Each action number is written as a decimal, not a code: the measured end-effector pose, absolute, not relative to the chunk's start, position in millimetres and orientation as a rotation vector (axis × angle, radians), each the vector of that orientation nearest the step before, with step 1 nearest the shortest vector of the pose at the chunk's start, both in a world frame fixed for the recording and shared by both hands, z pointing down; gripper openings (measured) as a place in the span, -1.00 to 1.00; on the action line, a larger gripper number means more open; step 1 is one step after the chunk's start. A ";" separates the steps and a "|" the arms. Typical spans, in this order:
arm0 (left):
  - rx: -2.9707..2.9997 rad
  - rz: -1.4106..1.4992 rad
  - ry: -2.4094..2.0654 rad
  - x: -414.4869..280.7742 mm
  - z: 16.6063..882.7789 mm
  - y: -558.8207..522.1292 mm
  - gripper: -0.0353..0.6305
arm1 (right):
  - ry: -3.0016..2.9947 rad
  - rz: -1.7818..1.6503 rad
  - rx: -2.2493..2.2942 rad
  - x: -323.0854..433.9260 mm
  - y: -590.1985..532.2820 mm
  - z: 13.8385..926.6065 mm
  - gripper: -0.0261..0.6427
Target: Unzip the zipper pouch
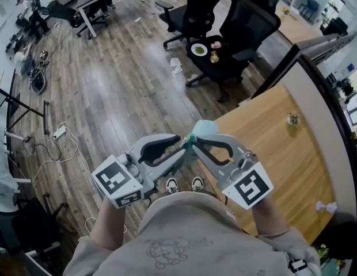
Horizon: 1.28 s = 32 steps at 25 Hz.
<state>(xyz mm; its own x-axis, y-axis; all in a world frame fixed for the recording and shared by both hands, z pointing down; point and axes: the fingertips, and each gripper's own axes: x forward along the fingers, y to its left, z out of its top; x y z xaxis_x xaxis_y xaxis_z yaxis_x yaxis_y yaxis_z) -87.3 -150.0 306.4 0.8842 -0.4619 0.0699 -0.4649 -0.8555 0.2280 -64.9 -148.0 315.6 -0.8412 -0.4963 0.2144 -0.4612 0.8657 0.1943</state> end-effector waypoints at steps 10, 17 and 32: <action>2.744 -0.005 -0.714 -84.5 318.3 -150.7 -0.78 | -2.783 -0.118 0.755 -62.7 -148.7 326.8 -0.82; 2.711 0.148 -0.749 -76.0 338.4 -157.0 -0.78 | -2.820 0.078 0.978 -41.1 -181.4 322.2 -0.83; 2.665 0.258 -0.888 -108.4 368.1 -149.0 -0.78 | -2.764 0.133 1.276 21.6 -224.4 312.9 -0.84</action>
<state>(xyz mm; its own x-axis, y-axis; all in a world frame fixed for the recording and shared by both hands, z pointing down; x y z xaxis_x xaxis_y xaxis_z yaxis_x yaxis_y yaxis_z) -108.4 -149.0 368.1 0.7905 -0.5509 0.2677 -0.6086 -0.7559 0.2414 21.6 -224.4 312.9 -0.6455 -0.7540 0.1219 -0.7622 0.6461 -0.0396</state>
